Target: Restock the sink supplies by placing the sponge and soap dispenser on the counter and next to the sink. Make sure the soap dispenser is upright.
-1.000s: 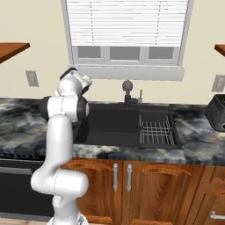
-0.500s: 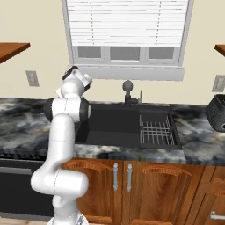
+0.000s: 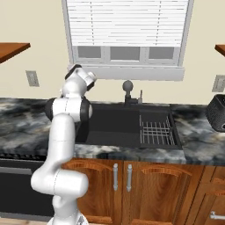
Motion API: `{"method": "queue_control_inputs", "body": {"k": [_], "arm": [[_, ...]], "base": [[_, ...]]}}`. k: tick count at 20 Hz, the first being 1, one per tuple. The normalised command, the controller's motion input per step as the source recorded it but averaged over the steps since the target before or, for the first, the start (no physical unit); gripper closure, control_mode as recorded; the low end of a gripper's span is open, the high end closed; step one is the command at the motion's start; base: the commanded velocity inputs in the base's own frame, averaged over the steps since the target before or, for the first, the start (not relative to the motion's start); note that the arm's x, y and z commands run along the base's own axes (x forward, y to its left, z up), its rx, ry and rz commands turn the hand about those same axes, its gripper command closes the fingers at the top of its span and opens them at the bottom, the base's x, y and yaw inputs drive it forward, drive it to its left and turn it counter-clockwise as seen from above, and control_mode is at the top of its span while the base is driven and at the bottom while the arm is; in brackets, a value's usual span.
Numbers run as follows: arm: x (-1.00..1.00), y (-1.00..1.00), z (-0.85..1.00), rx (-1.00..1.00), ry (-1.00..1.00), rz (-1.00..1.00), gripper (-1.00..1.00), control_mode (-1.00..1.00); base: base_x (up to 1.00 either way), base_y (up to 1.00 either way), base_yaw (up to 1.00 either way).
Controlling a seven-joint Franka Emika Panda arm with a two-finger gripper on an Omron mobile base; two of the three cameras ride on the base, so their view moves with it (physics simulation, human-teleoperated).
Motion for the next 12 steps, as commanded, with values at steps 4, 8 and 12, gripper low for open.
{"method": "queue_control_inputs", "body": {"k": [4,8,12], "arm": [[0.01,-0.1,0.04,0.0,-0.18,0.0,-1.0,-1.0],[0.0,0.0,0.37,0.0,-0.2,-0.01,-1.0,-1.0],[-0.1,0.0,0.56,0.0,-0.24,-0.03,-1.0,-1.0]], "base": [[0.0,0.0,0.0],[0.0,0.0,0.0],[0.0,0.0,0.0]]}}
